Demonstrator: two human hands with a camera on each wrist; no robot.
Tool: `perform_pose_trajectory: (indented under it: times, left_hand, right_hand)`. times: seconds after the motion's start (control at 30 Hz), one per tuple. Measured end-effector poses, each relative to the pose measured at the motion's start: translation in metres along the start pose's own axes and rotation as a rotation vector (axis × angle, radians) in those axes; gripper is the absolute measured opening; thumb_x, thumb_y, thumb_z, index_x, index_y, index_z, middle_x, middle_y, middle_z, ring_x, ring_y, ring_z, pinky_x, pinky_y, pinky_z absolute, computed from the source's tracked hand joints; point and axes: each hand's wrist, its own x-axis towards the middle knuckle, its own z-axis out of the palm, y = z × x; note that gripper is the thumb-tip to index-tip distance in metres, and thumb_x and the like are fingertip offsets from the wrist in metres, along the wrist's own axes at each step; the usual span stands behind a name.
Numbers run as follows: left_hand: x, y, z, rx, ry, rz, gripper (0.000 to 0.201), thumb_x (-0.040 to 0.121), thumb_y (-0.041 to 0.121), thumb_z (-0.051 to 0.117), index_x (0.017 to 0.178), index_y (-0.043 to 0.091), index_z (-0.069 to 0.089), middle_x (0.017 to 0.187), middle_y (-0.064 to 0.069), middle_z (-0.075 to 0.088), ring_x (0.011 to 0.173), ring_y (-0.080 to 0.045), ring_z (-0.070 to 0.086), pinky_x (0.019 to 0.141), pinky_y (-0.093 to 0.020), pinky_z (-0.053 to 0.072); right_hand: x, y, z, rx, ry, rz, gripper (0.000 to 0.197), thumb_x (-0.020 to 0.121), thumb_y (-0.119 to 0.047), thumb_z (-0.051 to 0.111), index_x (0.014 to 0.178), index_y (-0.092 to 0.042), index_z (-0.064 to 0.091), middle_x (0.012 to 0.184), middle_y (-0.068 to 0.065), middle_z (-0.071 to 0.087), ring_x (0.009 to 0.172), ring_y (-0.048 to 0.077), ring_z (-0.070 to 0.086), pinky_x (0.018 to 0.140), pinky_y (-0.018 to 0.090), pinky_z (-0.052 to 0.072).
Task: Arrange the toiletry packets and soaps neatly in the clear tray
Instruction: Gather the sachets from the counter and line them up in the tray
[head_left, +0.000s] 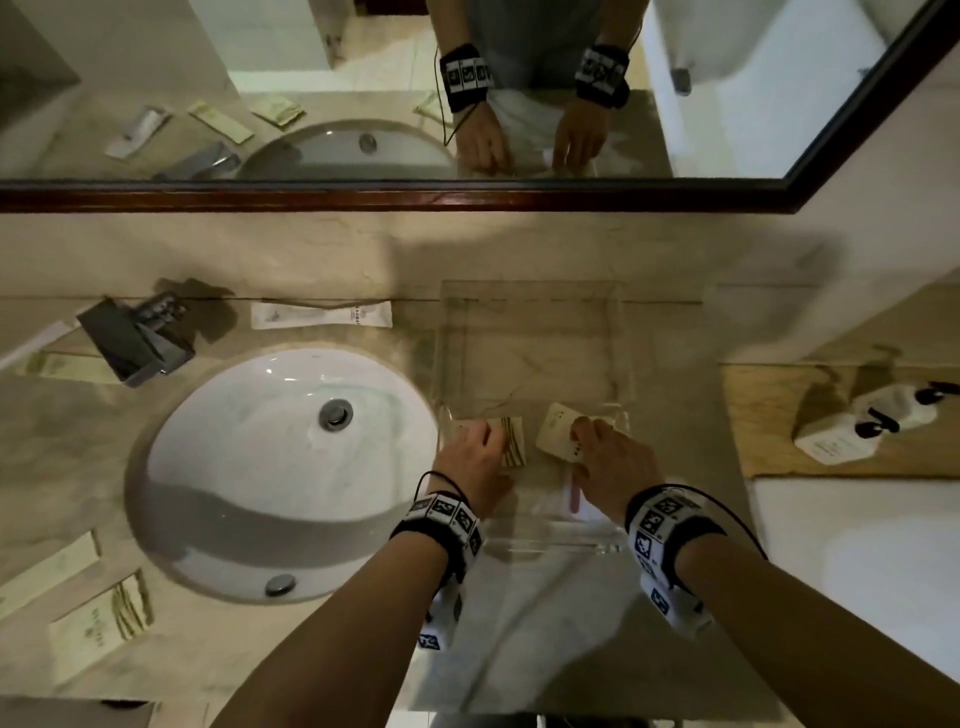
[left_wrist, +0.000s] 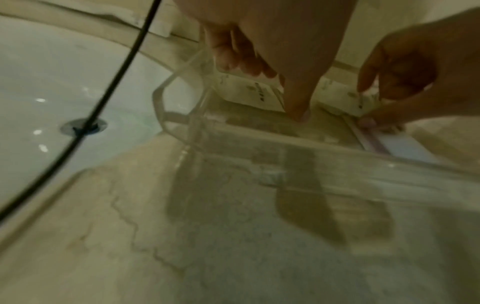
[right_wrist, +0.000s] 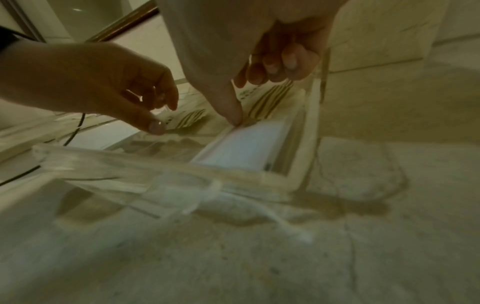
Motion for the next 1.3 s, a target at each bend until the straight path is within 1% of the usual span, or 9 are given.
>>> perform_pose_trajectory:
  times: [0.2,0.53,0.63,0.73,0.83,0.97,1.07,1.17,1.3]
  left_hand:
    - [0.009,-0.004,-0.001,0.167,-0.033,0.012,0.037,0.091,0.017,0.05,0.128,0.013,0.046,0.124,-0.011,0.051,0.11,-0.031,0.053,0.088,-0.039,0.045]
    - [0.012,-0.009,-0.003,0.184,-0.024,0.025,0.031,0.095,0.018,0.044,0.127,0.015,0.046,0.126,-0.009,0.049,0.116,-0.029,0.049,0.091,-0.038,0.042]
    - [0.004,-0.009,-0.005,0.112,0.007,0.028,0.031,0.093,0.02,0.05,0.124,0.017,0.048,0.125,-0.006,0.049,0.115,-0.026,0.05,0.091,-0.036,0.043]
    - [-0.007,-0.013,-0.013,-0.032,0.011,0.014,0.027,0.093,0.024,0.054,0.117,0.013,0.054,0.121,-0.008,0.052,0.105,-0.029,0.056,0.085,-0.038,0.048]
    - [-0.026,-0.02,-0.023,-0.125,0.088,-0.053,0.019,0.093,0.022,0.053,0.107,0.009,0.058,0.111,-0.011,0.058,0.095,-0.033,0.06,0.076,-0.039,0.048]
    - [-0.059,-0.034,-0.04,-0.18,0.164,-0.171,0.018,0.095,0.025,0.052,0.106,0.011,0.059,0.107,-0.01,0.059,0.096,-0.03,0.059,0.078,-0.036,0.047]
    - [-0.094,-0.048,-0.048,-0.201,0.233,-0.284,0.019,0.096,0.026,0.053,0.105,0.011,0.059,0.107,-0.009,0.06,0.097,-0.029,0.059,0.079,-0.035,0.045]
    - [-0.14,-0.059,-0.05,-0.224,0.297,-0.401,0.019,0.094,0.025,0.055,0.105,0.01,0.059,0.105,-0.011,0.06,0.096,-0.031,0.059,0.077,-0.034,0.043]
    - [-0.201,-0.072,-0.038,-0.261,0.304,-0.562,0.017,0.093,0.026,0.056,0.102,0.012,0.059,0.103,-0.009,0.062,0.094,-0.03,0.059,0.076,-0.034,0.045]
  right_hand:
    - [0.005,0.011,0.001,-0.056,0.038,-0.016,0.044,0.086,-0.022,0.057,0.128,-0.019,0.041,0.13,0.007,0.041,0.117,0.028,0.048,0.077,0.036,0.054]
    - [0.0,0.008,-0.002,-0.04,0.072,-0.002,0.042,0.089,-0.032,0.053,0.128,-0.019,0.044,0.132,0.007,0.042,0.118,0.027,0.05,0.079,0.035,0.054]
    - [-0.007,-0.005,-0.006,0.012,0.07,0.016,0.042,0.086,-0.036,0.054,0.124,-0.019,0.047,0.125,0.003,0.048,0.109,0.025,0.055,0.076,0.036,0.054]
    - [-0.008,-0.027,-0.019,0.252,-0.032,0.049,0.026,0.087,-0.03,0.052,0.111,-0.021,0.055,0.107,-0.001,0.062,0.083,0.019,0.062,0.07,0.031,0.053]
    - [-0.006,-0.054,-0.029,0.522,-0.072,0.085,0.008,0.086,-0.021,0.058,0.09,-0.017,0.064,0.083,-0.001,0.065,0.065,0.015,0.059,0.053,0.019,0.047]
    - [-0.004,-0.085,-0.03,0.644,-0.012,0.13,0.01,0.081,-0.019,0.067,0.089,-0.013,0.071,0.086,0.005,0.071,0.084,0.02,0.065,0.073,0.025,0.047]
    - [-0.016,-0.102,-0.026,0.677,-0.073,0.11,0.003,0.084,-0.015,0.067,0.085,-0.014,0.069,0.083,0.004,0.071,0.08,0.018,0.064,0.07,0.024,0.045]
    - [-0.035,-0.119,-0.015,0.653,-0.146,0.05,0.014,0.084,-0.014,0.066,0.071,-0.019,0.064,0.079,0.005,0.07,0.077,0.021,0.064,0.072,0.031,0.051]
    - [-0.063,-0.138,0.01,0.652,-0.195,0.005,0.014,0.083,-0.013,0.064,0.069,-0.018,0.064,0.076,0.004,0.07,0.074,0.022,0.067,0.068,0.034,0.056]
